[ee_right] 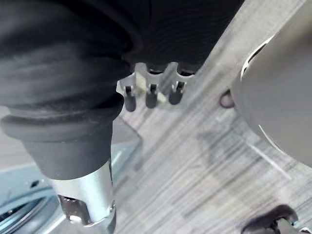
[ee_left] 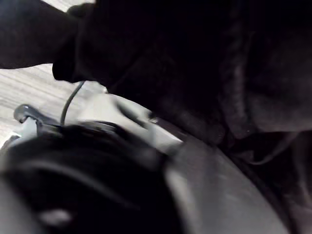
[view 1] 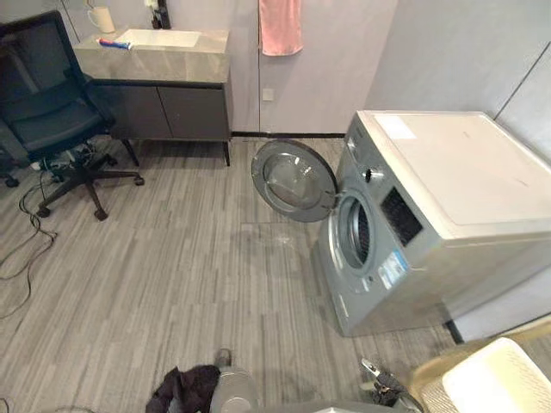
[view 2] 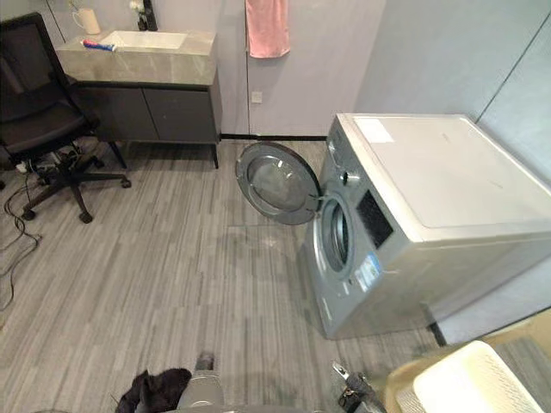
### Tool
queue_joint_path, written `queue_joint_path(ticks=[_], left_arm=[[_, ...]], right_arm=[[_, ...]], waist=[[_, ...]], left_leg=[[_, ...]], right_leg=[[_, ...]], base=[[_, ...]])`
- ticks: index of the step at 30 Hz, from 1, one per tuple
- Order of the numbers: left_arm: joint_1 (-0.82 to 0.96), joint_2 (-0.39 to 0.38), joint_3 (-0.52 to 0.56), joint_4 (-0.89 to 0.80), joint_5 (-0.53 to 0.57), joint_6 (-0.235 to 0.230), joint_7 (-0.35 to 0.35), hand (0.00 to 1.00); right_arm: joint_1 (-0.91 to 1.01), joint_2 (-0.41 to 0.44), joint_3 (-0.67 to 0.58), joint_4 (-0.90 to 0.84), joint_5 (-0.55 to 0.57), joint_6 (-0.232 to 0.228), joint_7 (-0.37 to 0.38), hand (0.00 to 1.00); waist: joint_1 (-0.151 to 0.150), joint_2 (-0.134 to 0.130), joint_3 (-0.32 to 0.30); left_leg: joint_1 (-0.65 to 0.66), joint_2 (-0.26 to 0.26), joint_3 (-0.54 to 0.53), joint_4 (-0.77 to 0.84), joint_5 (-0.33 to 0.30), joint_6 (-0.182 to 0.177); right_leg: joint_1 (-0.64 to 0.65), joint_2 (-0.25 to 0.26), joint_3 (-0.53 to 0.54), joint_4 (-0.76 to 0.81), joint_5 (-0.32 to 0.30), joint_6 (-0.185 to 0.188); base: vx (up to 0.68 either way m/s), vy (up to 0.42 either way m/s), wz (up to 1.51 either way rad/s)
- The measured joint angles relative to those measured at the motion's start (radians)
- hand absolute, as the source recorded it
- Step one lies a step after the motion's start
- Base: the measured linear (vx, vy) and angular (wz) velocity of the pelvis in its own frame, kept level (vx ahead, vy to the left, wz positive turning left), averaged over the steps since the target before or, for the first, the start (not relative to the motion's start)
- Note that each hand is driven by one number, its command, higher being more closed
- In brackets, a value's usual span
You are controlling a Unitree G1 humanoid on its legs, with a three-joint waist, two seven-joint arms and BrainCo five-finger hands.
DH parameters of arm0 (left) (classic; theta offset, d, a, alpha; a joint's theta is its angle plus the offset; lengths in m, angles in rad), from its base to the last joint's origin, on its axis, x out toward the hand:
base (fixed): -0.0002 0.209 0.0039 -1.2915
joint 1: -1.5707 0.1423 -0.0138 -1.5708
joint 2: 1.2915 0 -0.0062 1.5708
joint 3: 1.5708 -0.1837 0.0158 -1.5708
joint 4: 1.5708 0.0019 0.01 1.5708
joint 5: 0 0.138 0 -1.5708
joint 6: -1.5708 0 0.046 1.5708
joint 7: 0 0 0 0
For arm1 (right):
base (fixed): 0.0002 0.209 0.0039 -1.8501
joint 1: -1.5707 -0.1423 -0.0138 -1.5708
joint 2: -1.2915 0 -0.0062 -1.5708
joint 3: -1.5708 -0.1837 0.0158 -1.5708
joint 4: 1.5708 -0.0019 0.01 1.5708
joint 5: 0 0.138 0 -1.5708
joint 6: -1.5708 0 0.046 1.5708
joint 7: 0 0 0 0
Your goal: Pick up the laundry basket with both hands and put the clothes into the washing machine.
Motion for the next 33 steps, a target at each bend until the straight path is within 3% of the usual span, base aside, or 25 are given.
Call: queue_joint_path(ticks=[1,2,4,6,8,9,11,13,14,15,16,17,20,21,22,23,24,26,27,28,30,31,33], left_arm=[[0.012,0.024,-0.006,0.007,0.0,0.002,0.001,1.0],[0.007,0.044,-0.018,0.012,0.002,0.003,0.001,1.0],[0.003,0.056,-0.044,0.017,0.006,0.006,-0.002,1.0],[0.006,0.078,-0.104,0.016,0.028,0.008,-0.002,1.0],[0.005,0.108,-0.13,0.017,0.049,0.008,-0.002,1.0],[0.008,0.125,-0.139,0.018,0.071,0.01,0.0,1.0],[0.007,0.135,-0.147,0.017,0.096,0.009,-0.001,1.0],[-0.006,0.124,-0.147,0.017,0.115,0.008,-0.003,1.0],[-0.006,0.111,-0.149,0.017,0.123,0.009,-0.003,1.0],[-0.013,0.093,-0.15,0.019,0.128,0.011,0.0,1.0],[-0.018,0.091,-0.155,0.018,0.129,0.01,-0.003,1.0],[-0.031,0.07,-0.155,0.016,0.13,0.01,-0.001,1.0],[-0.037,0.053,-0.154,0.005,0.134,0.011,-0.001,1.0],[-0.036,0.041,-0.153,-0.022,0.133,0.008,-0.002,1.0],[-0.034,0.04,-0.151,-0.039,0.131,0.006,-0.004,1.0],[-0.034,0.029,-0.151,-0.08,0.127,0.004,-0.004,1.0],[-0.034,0.022,-0.153,-0.098,0.122,0.004,-0.005,1.0],[-0.026,0.018,-0.17,-0.112,0.119,-0.008,-0.005,1.0],[-0.026,0.031,-0.202,-0.11,0.112,-0.013,-0.006,1.0],[-0.028,0.037,-0.209,-0.11,0.108,-0.014,-0.008,1.0],[-0.032,0.037,-0.22,-0.109,0.078,-0.021,-0.017,1.0],[-0.029,0.037,-0.22,-0.107,0.063,-0.021,-0.018,1.0],[-0.008,0.038,-0.209,-0.1,0.014,-0.025,-0.019,1.0]], right_arm=[[0.008,0.017,-0.012,0.024,0.0,0.004,0.002,0.0],[0.008,0.032,-0.037,0.038,0.0,0.005,0.005,0.0],[0.008,0.032,-0.056,0.039,0.0,0.007,0.006,0.0],[0.011,0.021,-0.05,0.038,-0.011,0.007,0.01,0.0],[0.011,0.018,-0.034,0.037,-0.019,0.007,0.01,0.0],[0.011,0.015,-0.008,0.034,-0.019,0.005,0.01,0.0],[0.018,0.011,0.023,0.027,-0.015,0.001,0.011,0.0],[0.01,0.012,0.023,0.027,-0.015,0.005,0.01,0.0],[0.008,0.016,0.022,0.025,-0.015,0.005,0.009,0.0],[0.001,0.013,0.019,0.023,-0.016,0.005,0.009,0.0],[0.003,0.006,0.012,0.015,-0.015,0.005,0.008,0.0],[-0.003,0.005,0.012,-0.013,-0.015,0.005,0.002,0.0],[0.004,0.008,0.003,-0.067,-0.015,0.001,0.002,0.0],[0.019,0.019,-0.008,-0.082,-0.015,0.003,-0.006,0.0],[0.02,0.019,-0.005,-0.082,-0.015,0.003,-0.013,0.0],[0.025,0.015,-0.003,-0.089,-0.016,0.004,-0.019,0.0],[0.029,0.011,-0.003,-0.093,-0.016,0.005,-0.02,0.0],[0.022,0.01,0.017,-0.097,-0.014,0.007,-0.027,0.0],[0.005,0.011,0.044,-0.096,-0.013,0.006,-0.03,0.0],[-0.008,0.015,0.055,-0.095,-0.012,0.006,-0.032,0.0],[-0.049,0.037,0.082,-0.087,-0.009,0.005,-0.034,0.0],[-0.054,0.04,0.087,-0.087,-0.009,0.005,-0.034,0.0],[-0.067,0.063,0.107,-0.078,-0.01,0.003,-0.033,0.0]], waist=[[-0.001,-0.03,-0.012],[-0.007,-0.052,-0.02],[-0.014,-0.057,-0.02],[-0.028,-0.056,-0.011],[-0.04,-0.062,0.007],[-0.044,-0.065,0.012],[-0.044,-0.068,0.014],[-0.043,-0.074,0.019],[-0.041,-0.085,0.019],[-0.046,-0.084,0.026],[-0.048,-0.071,0.026],[-0.037,-0.037,0.036],[-0.044,-0.012,0.04],[-0.045,0.004,0.038],[-0.044,0.009,0.037],[-0.042,0.035,0.042],[-0.039,0.049,0.04],[-0.033,0.056,0.017],[-0.032,0.05,0.018],[-0.028,0.044,0.019],[-0.013,0.044,0.038],[-0.014,0.044,0.043],[-0.014,0.04,0.051]], left_leg=[[-0.003,-0.043,0.022,0.043,-0.051,0.02],[-0.006,-0.077,0.036,0.081,-0.091,0.046],[0.009,-0.102,0.054,0.099,-0.119,0.079],[0.075,-0.132,0.086,0.086,-0.155,0.118],[0.146,-0.136,0.108,0.044,-0.165,0.134],[0.185,-0.134,0.129,0.005,-0.167,0.138],[0.226,-0.131,0.167,-0.05,-0.163,0.148],[0.257,-0.135,0.219,-0.106,-0.16,0.153],[0.277,-0.157,0.249,-0.143,-0.16,0.152],[0.297,-0.162,0.255,-0.175,-0.157,0.147],[0.307,-0.153,0.26,-0.195,-0.152,0.138],[0.324,-0.134,0.285,-0.232,-0.142,0.122],[0.335,-0.068,0.318,-0.166,-0.196,0.069],[0.29,-0.002,0.302,0.066,-0.27,0.043],[0.233,0.031,0.273,0.217,-0.282,0.044],[0.131,0.081,0.199,0.48,-0.235,0.057],[0.095,0.096,0.165,0.572,-0.19,0.06],[0.028,0.102,0.103,0.76,0.009,0.048],[-0.005,0.095,0.095,0.832,-0.018,0.059],[-0.014,0.089,0.101,0.84,-0.06,0.075],[-0.056,0.053,0.1,0.771,-0.204,0.091],[-0.063,0.048,0.092,0.728,-0.223,0.096],[-0.037,0.045,-0.004,0.368,-0.246,0.08]], right_leg=[[0.003,-0.044,0.029,0.018,-0.003,0.003],[-0.021,-0.075,0.07,0.089,0.019,-0.023],[-0.088,-0.096,0.117,0.231,0.077,-0.047],[-0.199,-0.137,0.126,0.473,0.239,-0.093],[-0.269,-0.123,0.104,0.613,0.228,-0.084],[-0.317,-0.108,0.05,0.651,0.172,-0.087],[-0.363,-0.072,-0.058,0.566,0.122,-0.083],[-0.372,-0.052,-0.186,0.349,0.117,-0.071],[-0.36,-0.055,-0.276,0.144,0.139,-0.046],[-0.339,-0.04,-0.318,0.065,0.197,-0.148],[-0.331,-0.028,-0.33,0.038,0.197,-0.14],[-0.325,-0.023,-0.373,0.02,0.184,-0.138],[-0.292,0.054,-0.334,-0.013,0.168,-0.166],[-0.237,0.107,-0.339,-0.042,0.15,-0.189],[-0.219,0.125,-0.338,-0.042,0.137,-0.195],[-0.18,0.161,-0.327,-0.041,0.117,-0.2],[-0.162,0.178,-0.318,-0.04,0.115,-0.205],[-0.103,0.203,-0.251,-0.052,0.096,-0.213],[-0.073,0.205,-0.206,-0.072,0.096,-0.212],[-0.062,0.202,-0.178,-0.08,0.098,-0.211],[-0.018,0.173,-0.069,-0.112,0.109,-0.195],[-0.007,0.162,-0.045,-0.113,0.11,-0.193],[0.022,0.116,0.035,-0.114,0.114,-0.166]], base=[[0.44,0.521,-0.04],[0.36,0.386,0.06],[0.29,0.363,-0.01],[0.26,0.35,-0.15],[0.19,0.213,-0.3],[0.14,0.156,-0.44],[0.15,0.054,-0.39],[0.21,-0.046,-0.39],[0.27,-0.076,-0.33],[0.29,-0.071,-0.3],[0.32,-0.053,-0.43],[0.21,-0.035,-0.6],[0.26,-0.112,-0.63],[0.31,-0.122,-0.41],[0.37,-0.149,-0.38],[0.25,-0.093,-0.34],[0.45,-0.081,-0.59],[0.46,0.0,-0.84],[0.34,0.035,-0.91],[0.41,0.099,-1.15],[0.42,0.206,-1.25],[0.42,0.299,-1.14],[0.36,0.354,-1.2]])
